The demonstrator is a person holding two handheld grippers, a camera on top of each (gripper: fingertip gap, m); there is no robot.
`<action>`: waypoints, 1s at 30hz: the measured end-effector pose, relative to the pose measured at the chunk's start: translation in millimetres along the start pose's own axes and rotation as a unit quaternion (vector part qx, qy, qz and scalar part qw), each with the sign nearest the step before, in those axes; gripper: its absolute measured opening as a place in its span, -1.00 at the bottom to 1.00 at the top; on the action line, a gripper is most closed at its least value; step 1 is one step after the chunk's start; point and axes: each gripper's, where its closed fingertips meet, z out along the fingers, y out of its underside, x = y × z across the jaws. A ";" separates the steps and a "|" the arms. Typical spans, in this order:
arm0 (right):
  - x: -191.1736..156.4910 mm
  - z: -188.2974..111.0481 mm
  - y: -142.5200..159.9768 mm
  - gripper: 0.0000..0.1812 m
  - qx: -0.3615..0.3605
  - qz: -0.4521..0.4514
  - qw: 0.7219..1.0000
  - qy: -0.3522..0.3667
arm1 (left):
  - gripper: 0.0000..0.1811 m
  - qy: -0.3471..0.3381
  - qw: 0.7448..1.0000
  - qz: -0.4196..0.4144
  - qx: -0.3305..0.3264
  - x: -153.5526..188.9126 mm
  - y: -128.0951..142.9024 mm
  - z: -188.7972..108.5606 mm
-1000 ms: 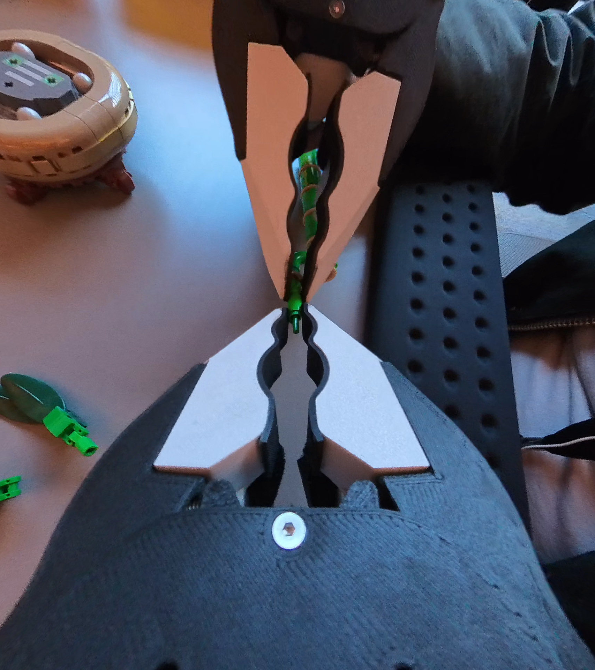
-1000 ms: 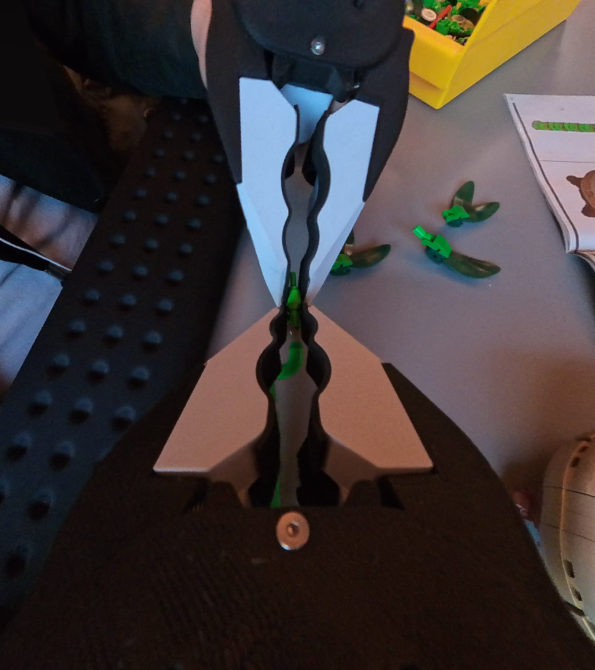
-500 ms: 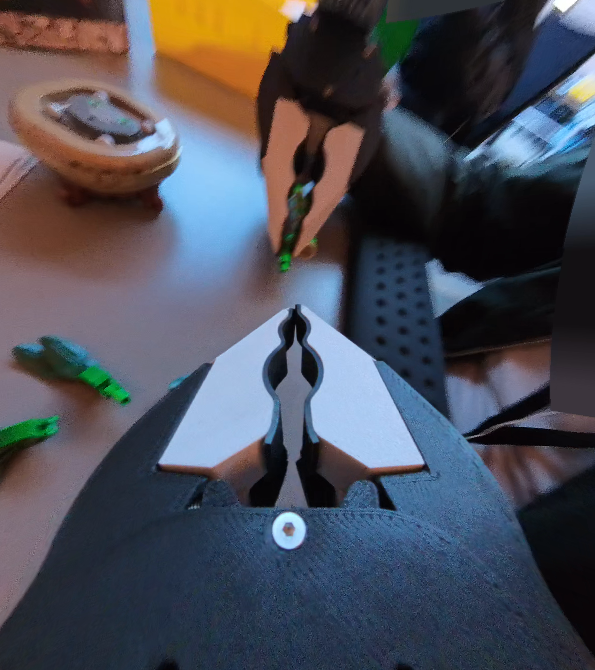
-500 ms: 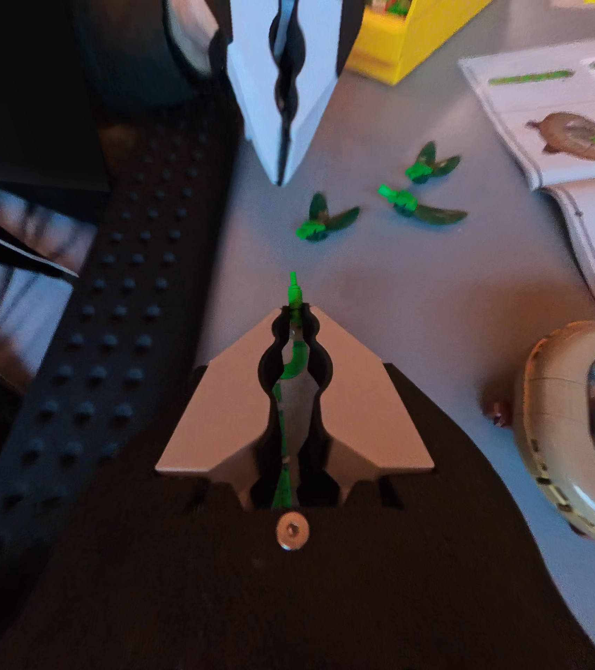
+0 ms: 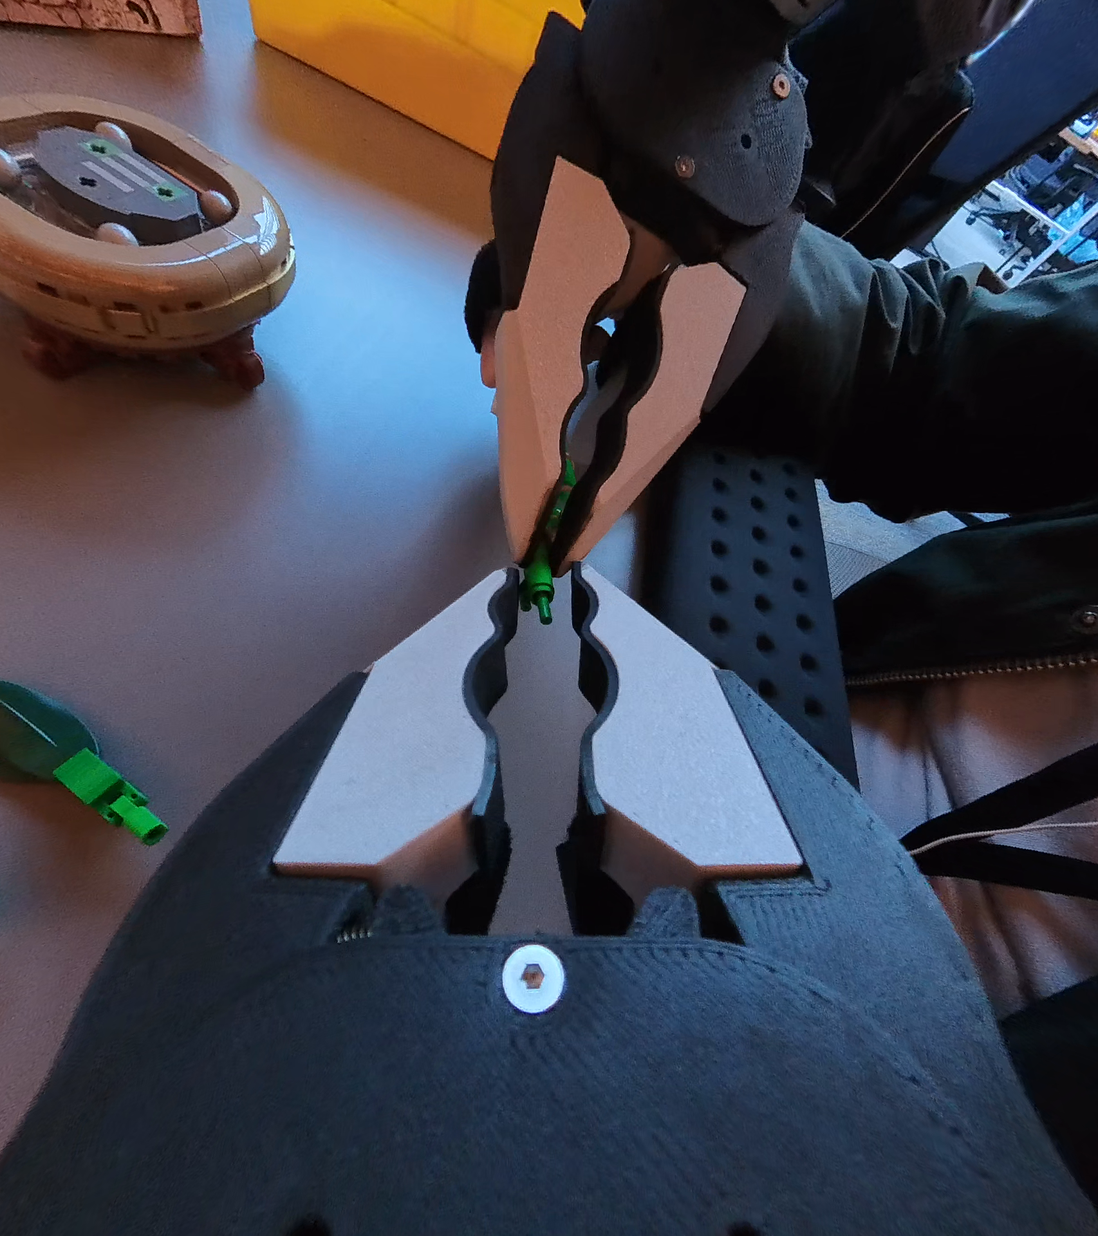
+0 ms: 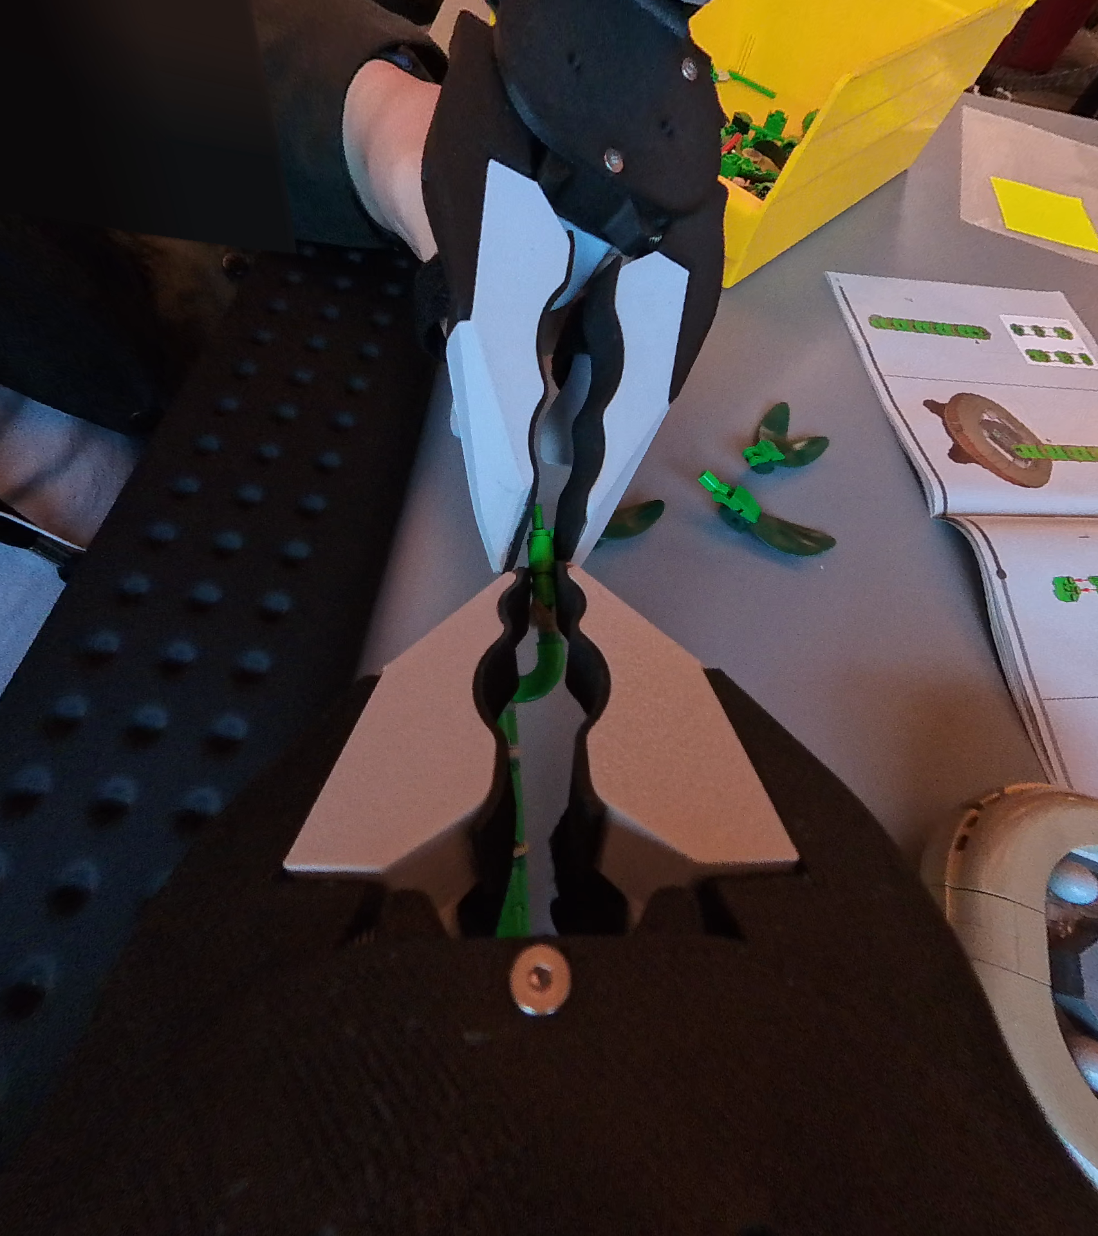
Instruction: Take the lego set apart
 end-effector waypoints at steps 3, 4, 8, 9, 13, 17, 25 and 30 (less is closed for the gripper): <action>-4.2 1.2 -0.4 -0.93 0.001 0.001 1.000 -0.012 | -0.88 0.010 1.000 0.002 -0.009 2.9 2.5 -1.1; -6.2 0.8 -0.4 -0.93 0.000 -0.002 1.000 -0.017 | -0.90 0.013 1.000 0.004 -0.011 4.5 3.2 -1.5; -15.5 -3.1 -7.9 -0.93 0.026 0.016 0.998 -0.052 | -0.92 0.057 0.998 -0.013 -0.004 15.9 1.1 -5.1; -17.1 -3.6 -9.1 -0.93 0.031 0.017 0.998 -0.058 | -0.92 0.065 0.998 -0.016 -0.002 17.8 0.9 -5.4; -20.3 -2.7 -9.5 -0.93 0.044 0.039 0.995 -0.082 | -0.92 0.080 0.996 -0.028 -0.004 20.1 2.7 -5.9; -16.3 -1.0 -3.9 -0.90 0.030 0.033 0.997 -0.067 | -0.94 0.054 0.998 -0.016 -0.015 13.2 5.5 -5.7; -8.6 6.3 0.8 -0.92 -0.022 0.008 1.000 -0.012 | -0.94 0.029 0.999 -0.029 -0.017 4.9 6.9 -5.6; -13.5 2.0 0.1 -0.91 -0.022 -0.004 1.000 -0.015 | -0.94 0.031 0.999 -0.016 -0.010 10.0 5.3 -5.4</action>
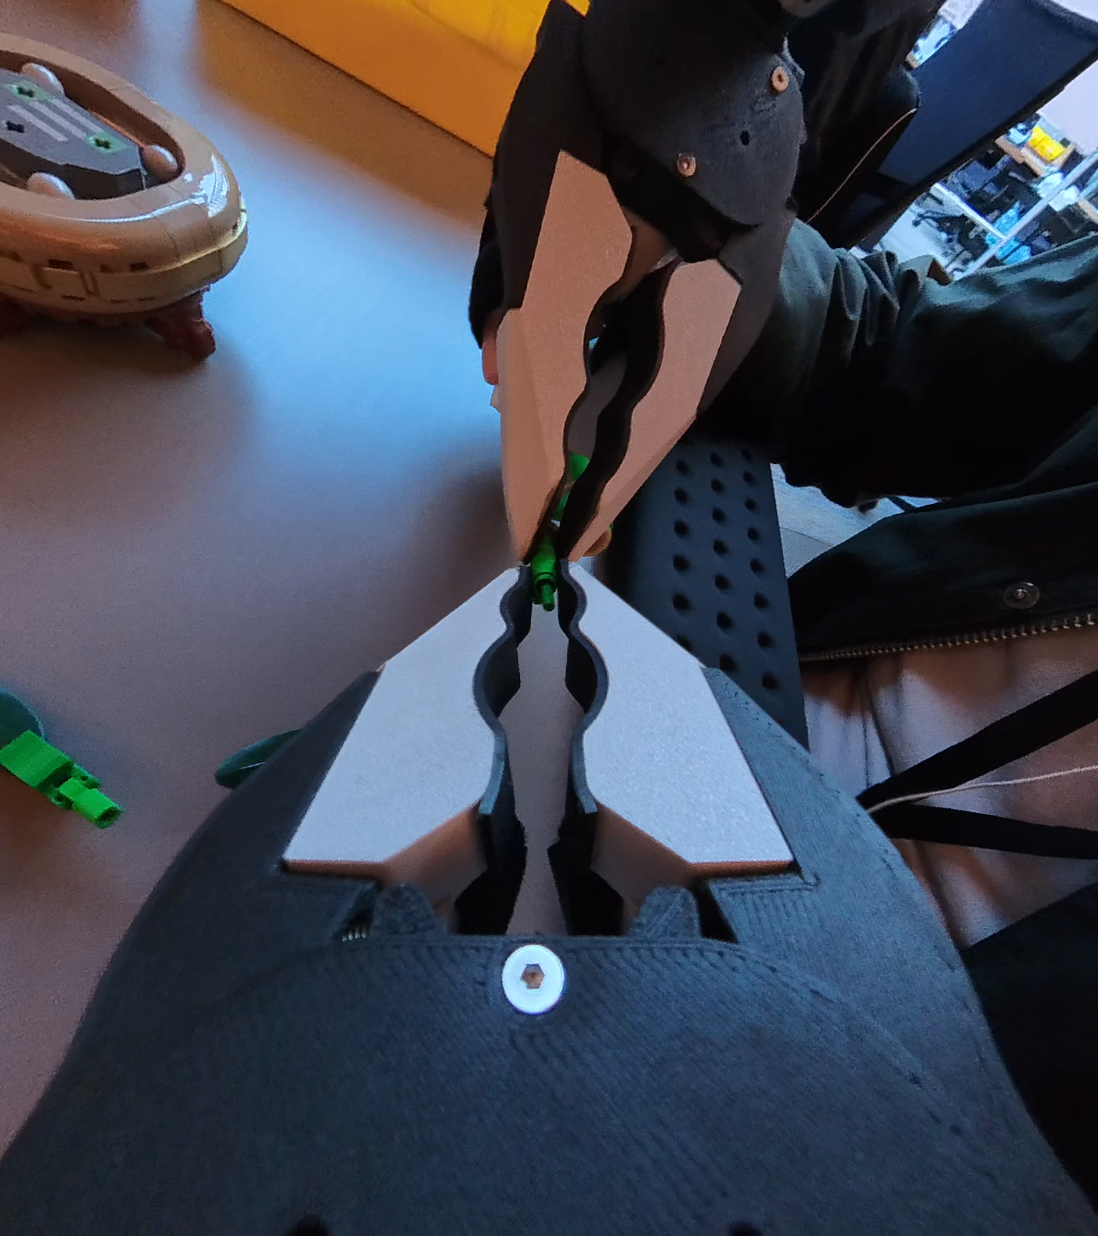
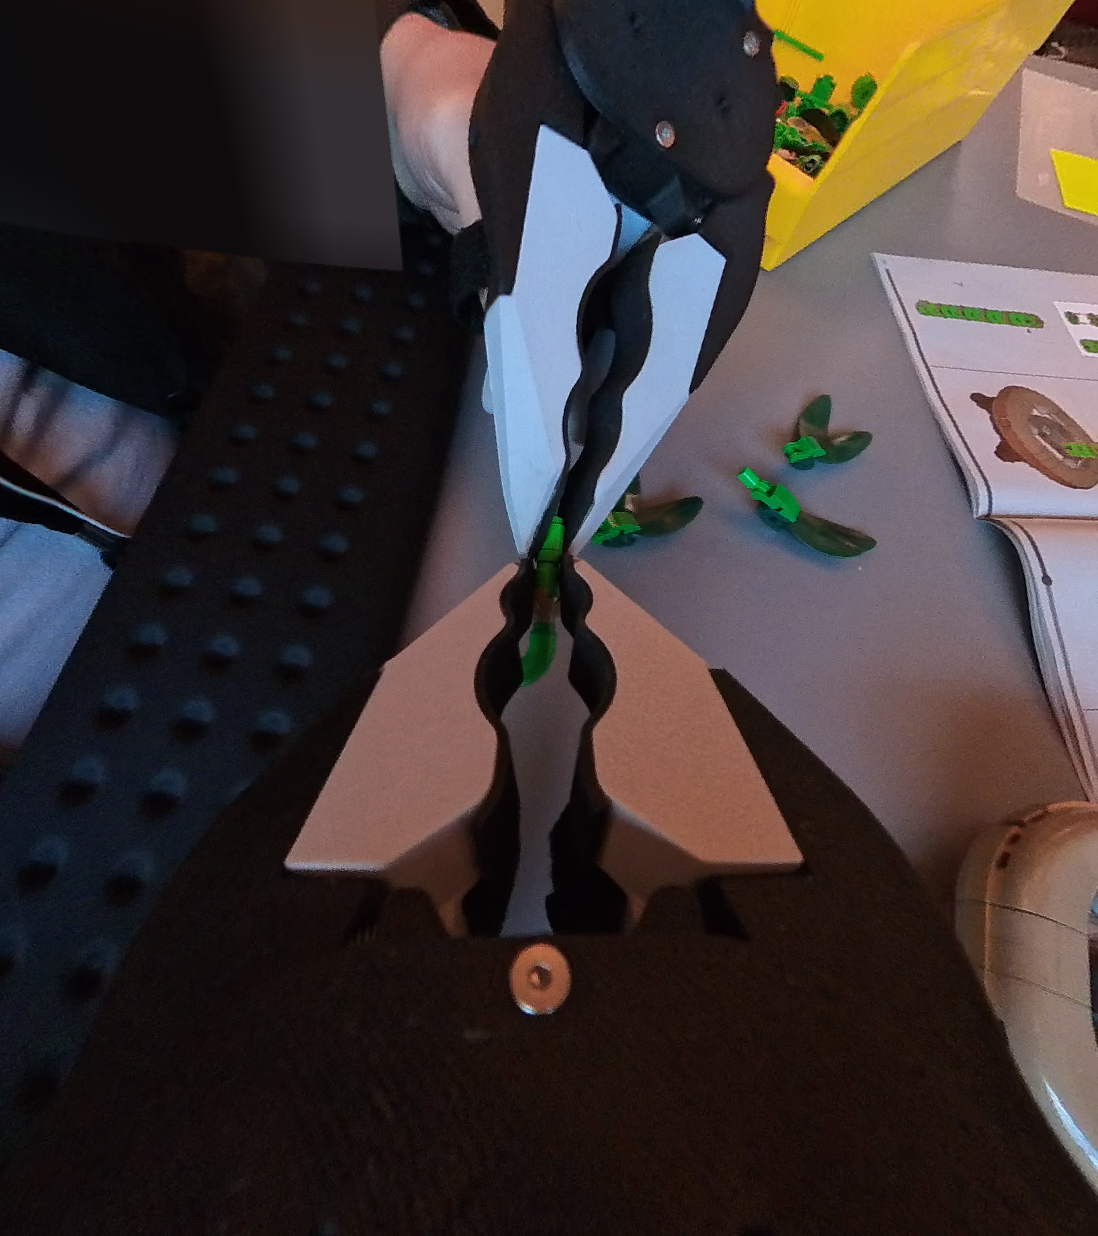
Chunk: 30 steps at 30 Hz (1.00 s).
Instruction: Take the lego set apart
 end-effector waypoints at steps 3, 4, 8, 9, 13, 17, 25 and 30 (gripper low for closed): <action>-5.9 -0.3 2.5 -0.91 -0.005 0.002 1.000 -0.011 | -0.94 0.016 1.000 -0.007 -0.005 4.3 3.3 2.6; -6.8 -0.3 3.1 -0.91 -0.008 0.003 1.000 -0.012 | -0.94 0.020 1.000 -0.011 -0.006 5.1 4.0 3.1; -7.7 -1.3 2.3 -0.91 -0.008 -0.001 1.000 -0.007 | -0.94 0.028 0.999 -0.023 -0.002 6.5 3.6 2.6; -8.1 -1.2 2.5 -0.91 -0.007 -0.003 1.000 -0.006 | -0.94 0.029 0.999 -0.028 -0.004 6.9 4.0 2.7; -6.7 -1.4 1.4 -0.91 -0.002 0.002 1.000 -0.004 | -0.94 0.024 0.999 -0.028 -0.005 6.2 2.9 -0.1; 6.6 -18.7 27.9 -0.92 -0.025 0.029 0.999 0.024 | -0.94 -0.047 0.993 -0.057 0.095 -33.0 -16.8 -60.8; 14.8 -22.0 19.2 -0.92 0.017 0.044 0.999 0.021 | -0.94 0.048 0.997 -0.011 0.062 2.9 -15.6 -28.1; 16.2 -13.6 28.7 -0.92 -0.006 0.037 0.999 0.021 | -0.94 -0.001 0.995 0.069 0.065 1.7 -20.2 -20.4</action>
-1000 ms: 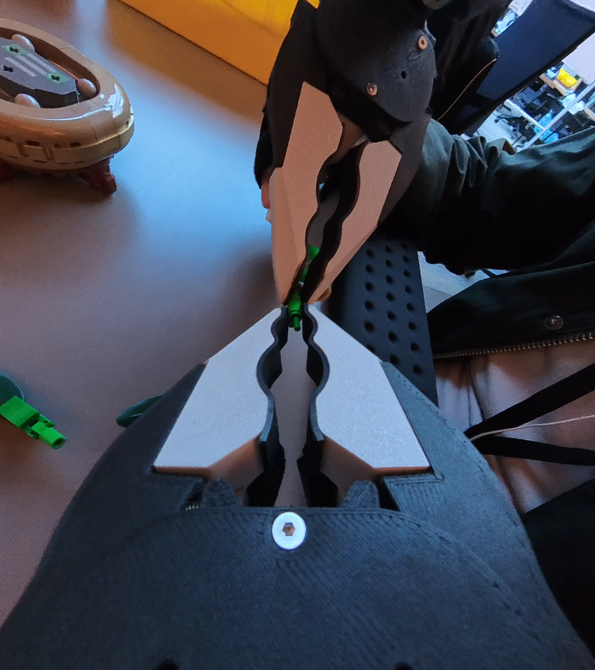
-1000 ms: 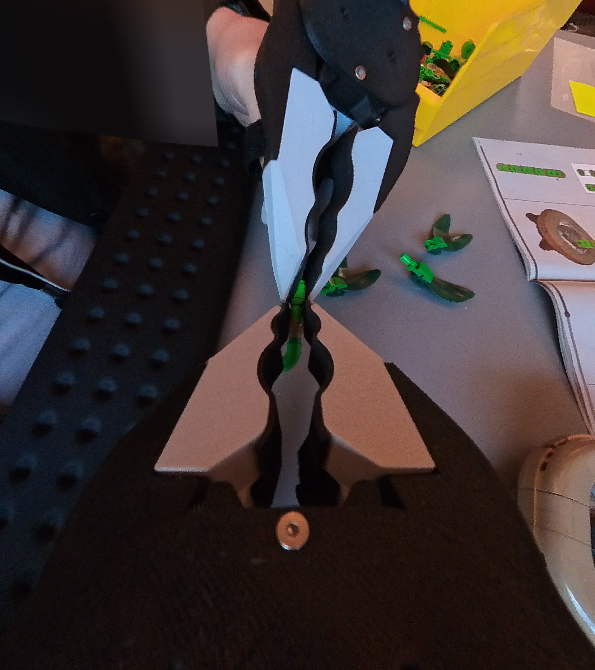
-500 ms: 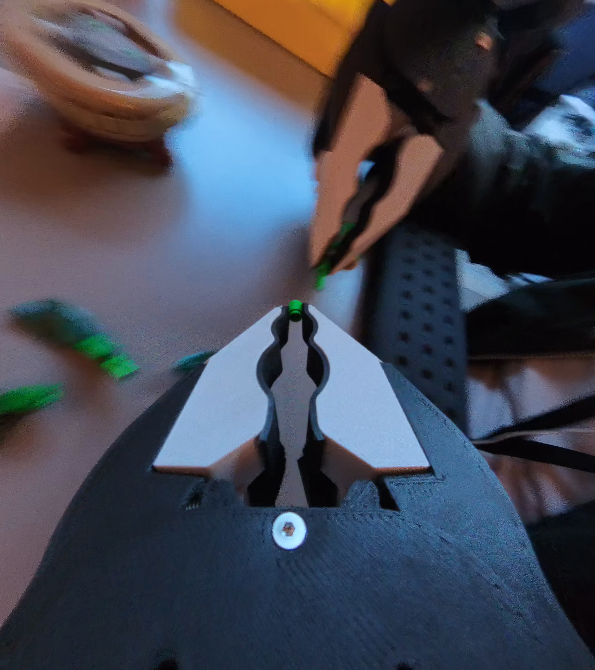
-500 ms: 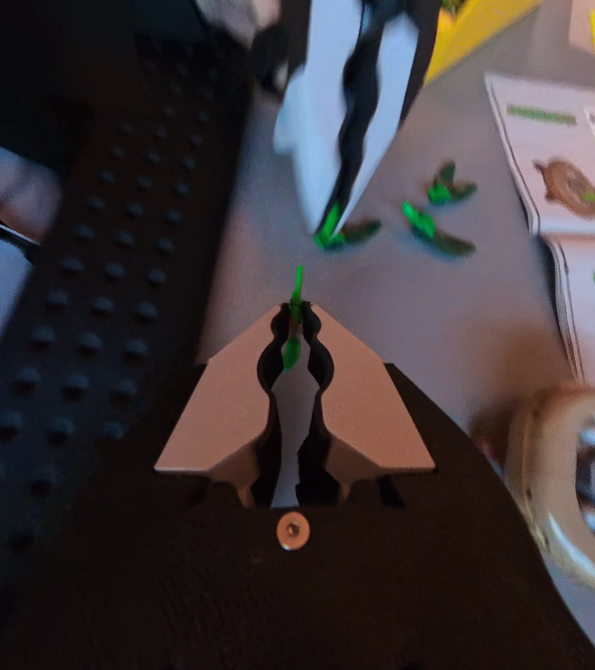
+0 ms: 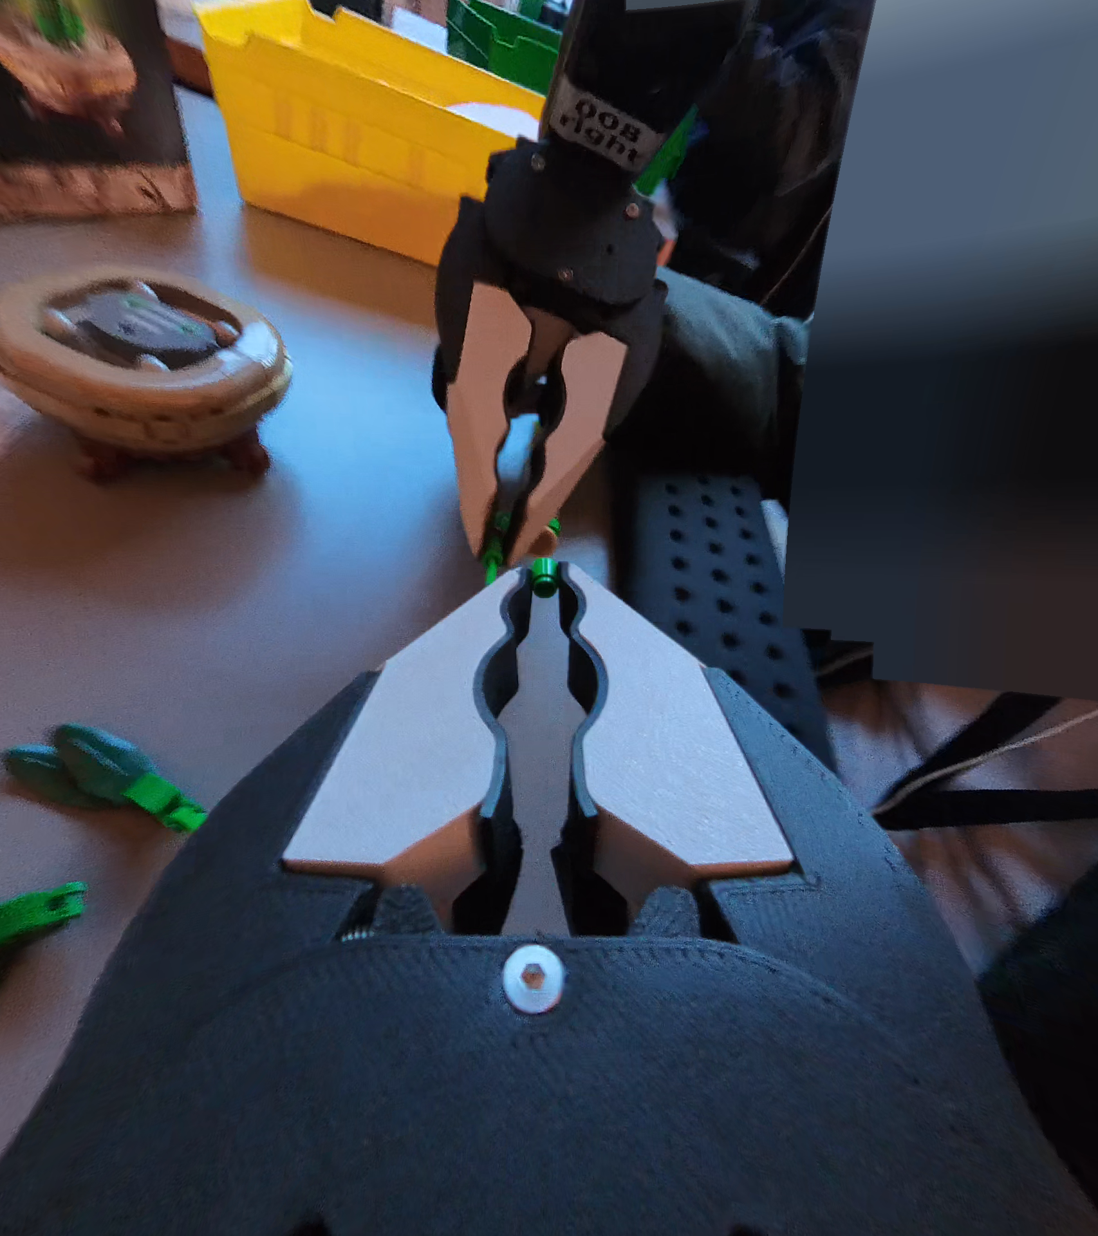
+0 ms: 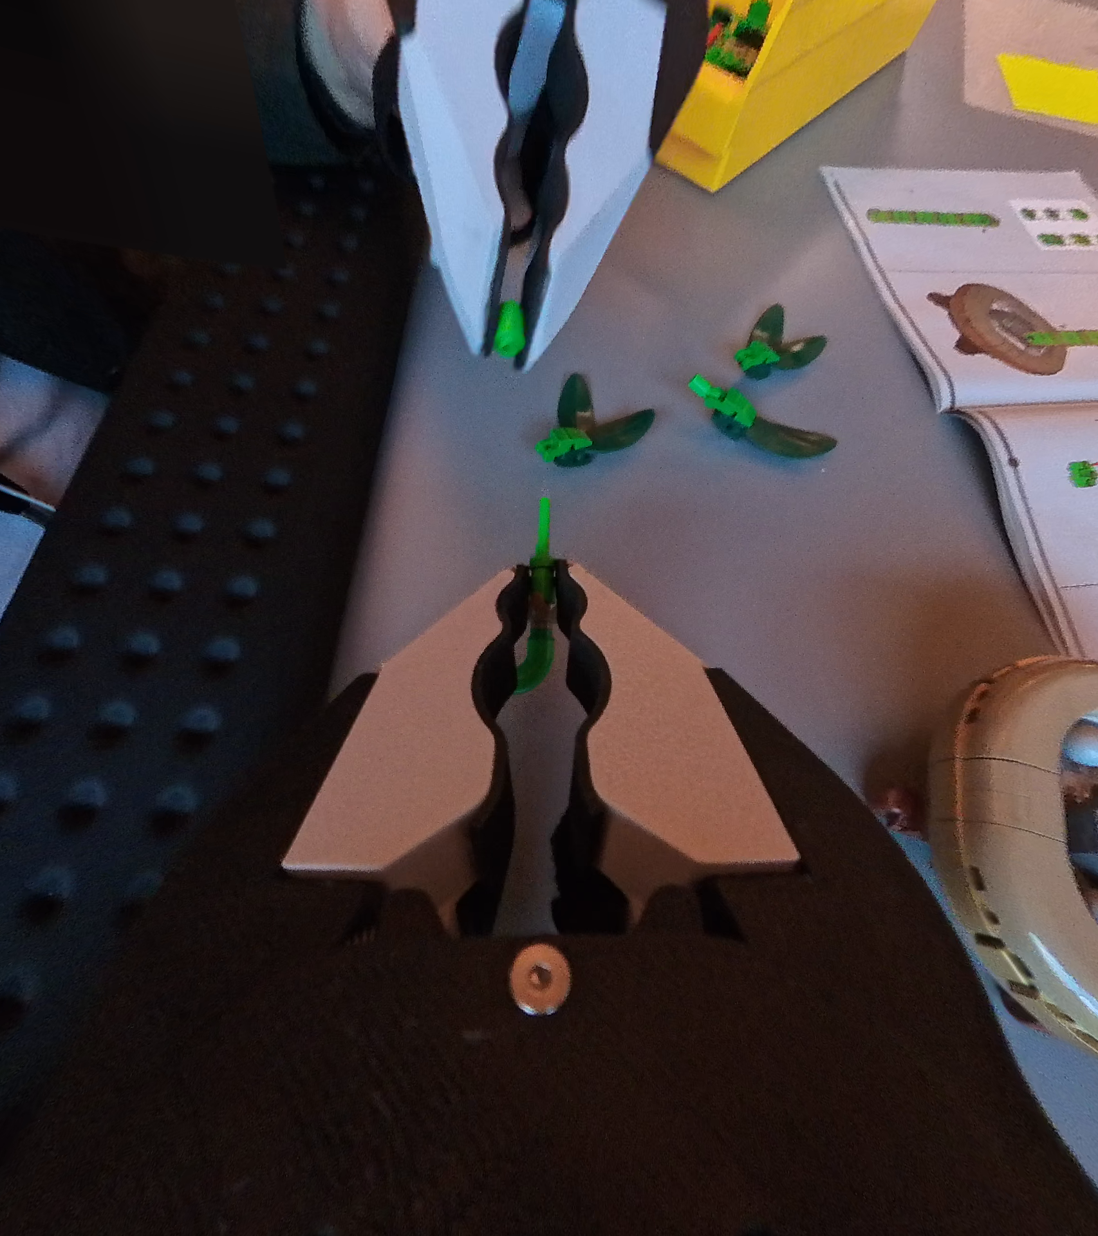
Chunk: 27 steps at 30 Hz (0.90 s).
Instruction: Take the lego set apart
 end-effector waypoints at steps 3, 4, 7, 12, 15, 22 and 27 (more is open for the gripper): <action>-4.0 10.9 15.9 -0.91 -0.043 -0.006 0.999 -0.011 | -0.94 -0.057 0.993 0.098 0.000 -1.3 -4.0 -2.3; -5.0 13.7 19.5 -0.91 -0.054 -0.012 0.998 -0.012 | -0.94 -0.067 0.990 0.125 0.003 1.1 -5.9 -2.6; -8.5 16.5 18.2 -0.88 -0.053 -0.019 0.998 -0.020 | -0.94 -0.109 0.977 0.182 0.012 -0.3 -10.8 -5.3; 0.2 3.1 -18.3 -0.77 0.026 -0.083 0.995 0.043 | -0.93 -0.114 0.986 0.124 -0.018 -10.8 0.6 -0.1; -4.9 -7.9 -54.9 -0.77 0.091 -0.170 0.976 0.104 | -0.94 -0.070 0.997 0.039 0.000 -8.3 -1.3 1.2; -13.4 3.6 -66.5 -0.91 0.068 -0.275 0.946 0.160 | -0.91 0.113 0.973 -0.198 0.046 11.2 -10.3 -2.9; -12.3 2.1 -68.3 -0.86 0.082 -0.239 0.956 0.146 | -1.00 0.140 0.965 -0.211 0.067 15.2 -18.5 -7.2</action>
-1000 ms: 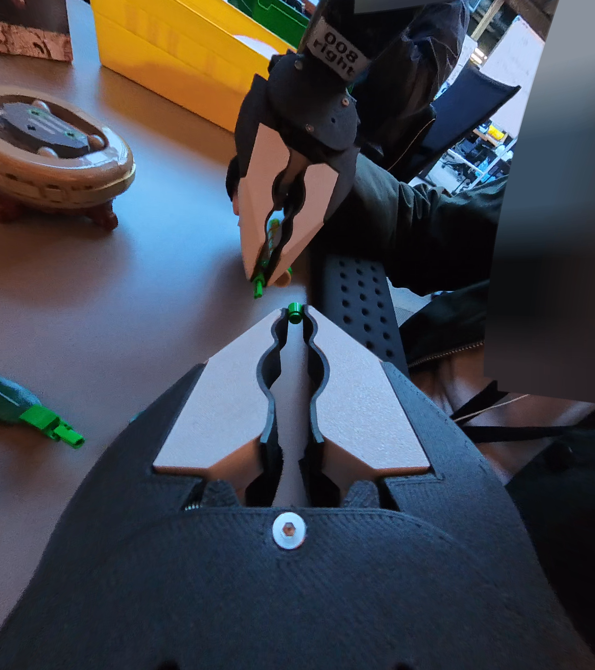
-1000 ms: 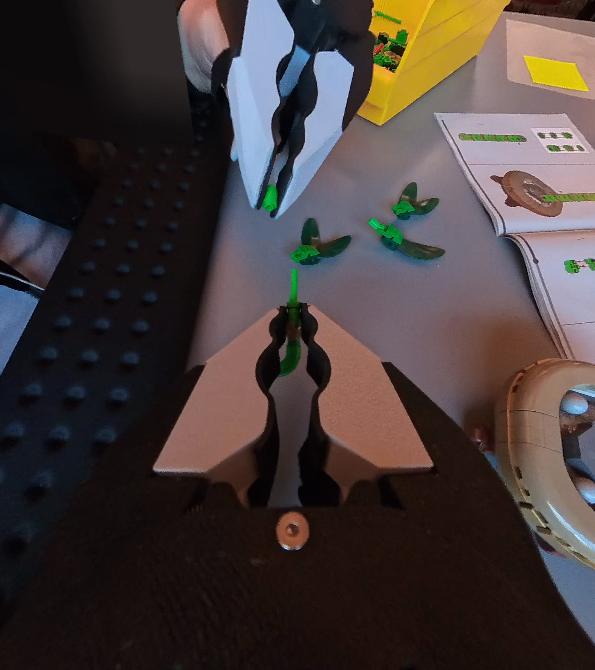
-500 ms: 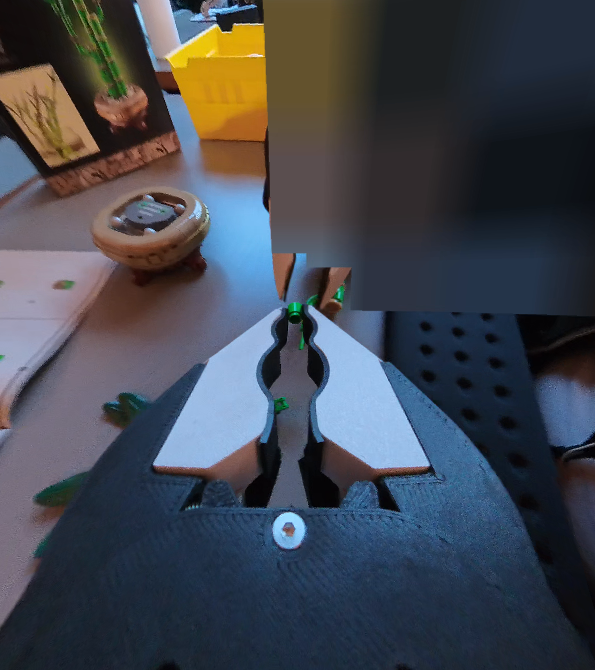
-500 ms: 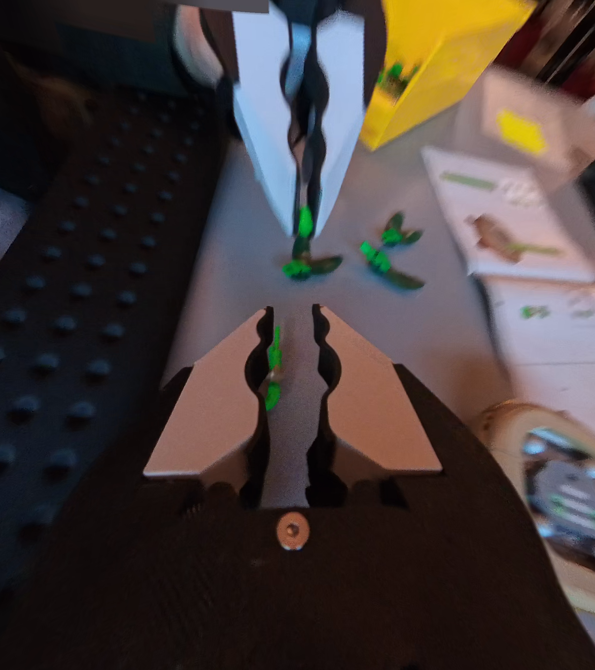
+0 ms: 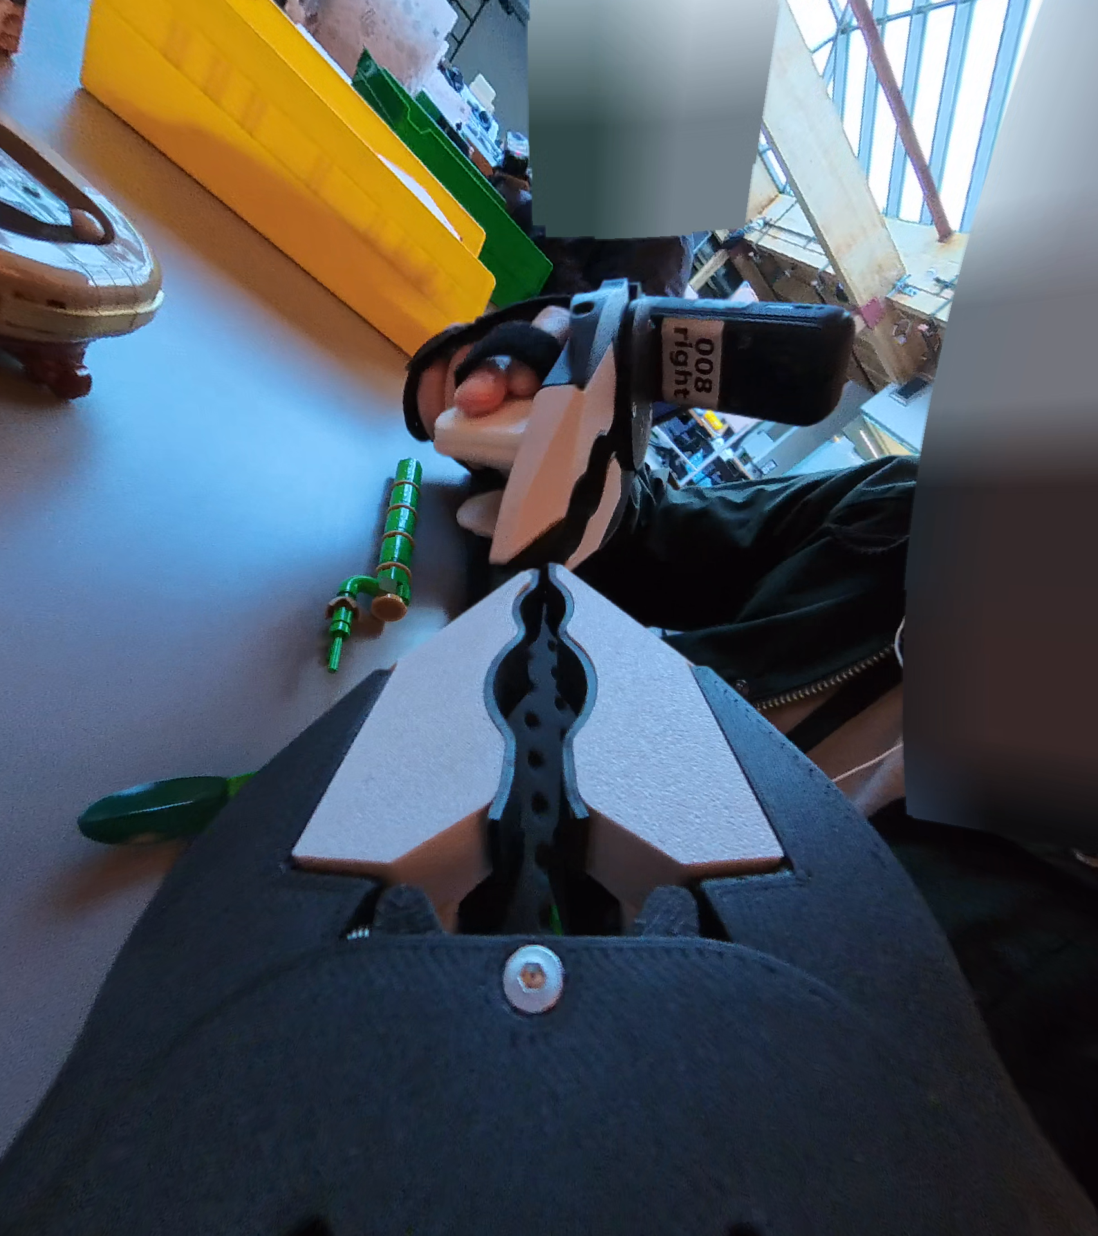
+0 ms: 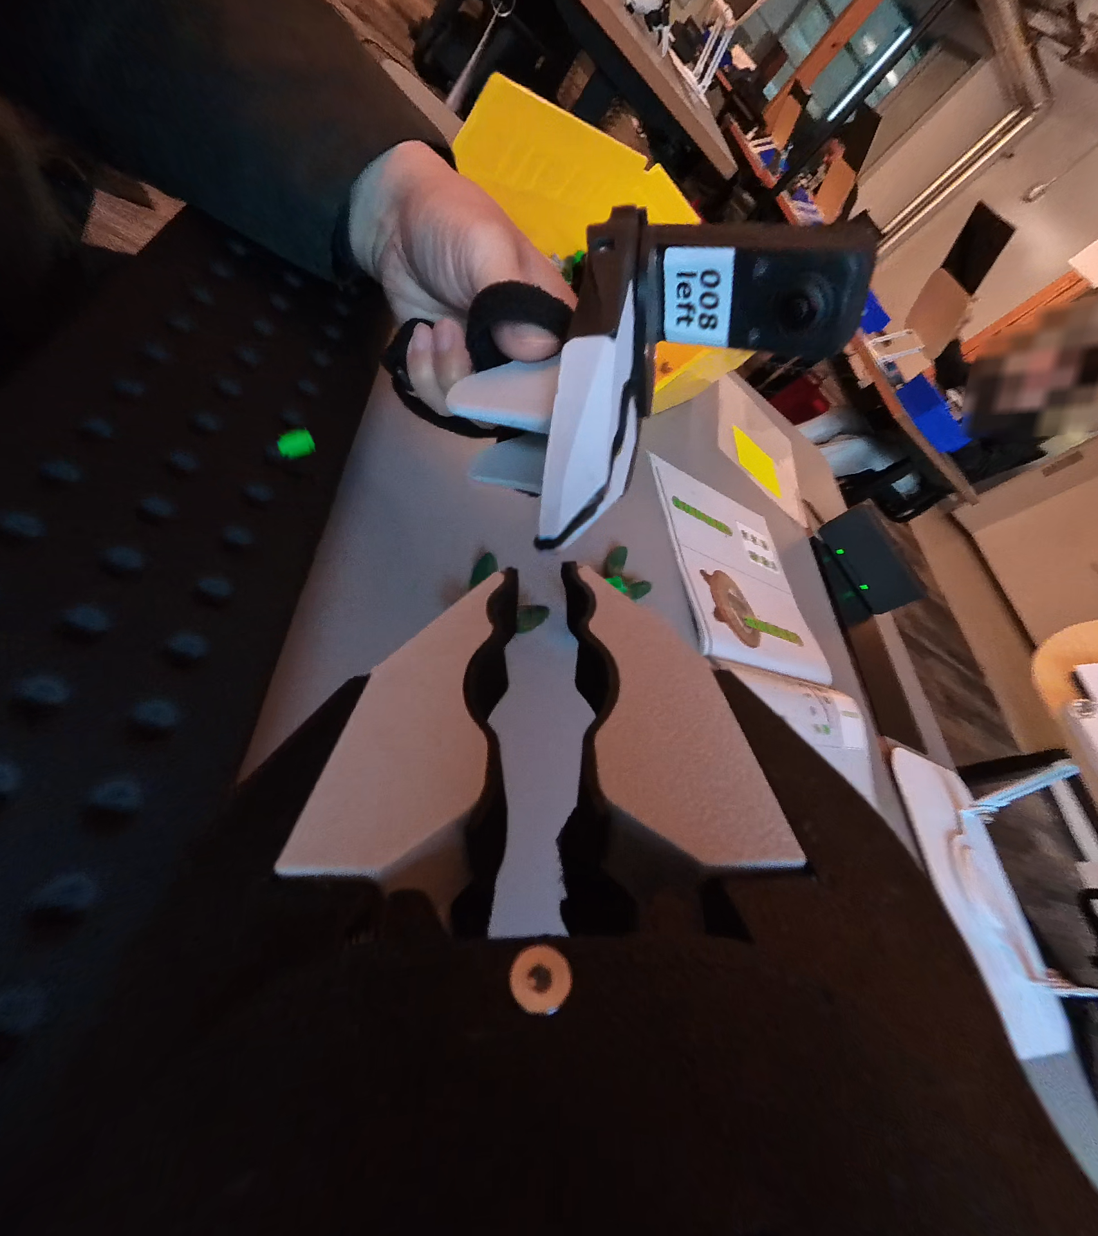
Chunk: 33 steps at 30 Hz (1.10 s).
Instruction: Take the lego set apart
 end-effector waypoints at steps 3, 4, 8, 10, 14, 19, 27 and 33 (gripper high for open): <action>-3.1 2.6 12.0 -0.85 -0.018 0.023 0.999 -0.018 | -0.98 -0.034 0.999 0.013 0.001 -9.5 -1.6 -5.3; -4.5 3.9 18.0 -0.84 -0.030 0.026 0.999 -0.023 | -0.93 -0.050 0.999 0.018 0.002 -13.8 -3.1 -8.7; -14.8 9.2 39.0 -0.82 -0.082 0.035 0.995 -0.051 | -0.92 -0.159 0.986 0.051 0.023 -40.0 -16.2 -32.4; -19.8 11.4 41.5 -0.82 -0.090 0.035 0.993 -0.063 | -0.91 -0.184 0.980 0.063 0.034 -43.9 -20.6 -41.0; -24.0 13.1 43.7 -0.82 -0.093 0.041 0.992 -0.075 | -0.90 -0.198 0.978 0.053 0.026 -49.5 -17.6 -43.4; -19.1 12.4 46.4 -0.82 -0.093 0.055 0.992 -0.071 | -0.90 -0.225 0.972 0.068 -0.003 -56.6 -10.8 -41.8; 16.6 3.8 60.3 -0.84 -0.083 0.106 0.991 -0.015 | -0.91 -0.196 0.974 0.093 -0.059 -53.0 -8.7 -21.3; 40.0 -14.0 62.0 -0.84 -0.071 0.157 0.984 0.054 | -0.89 -0.212 0.956 0.198 -0.050 -47.1 -9.6 -28.0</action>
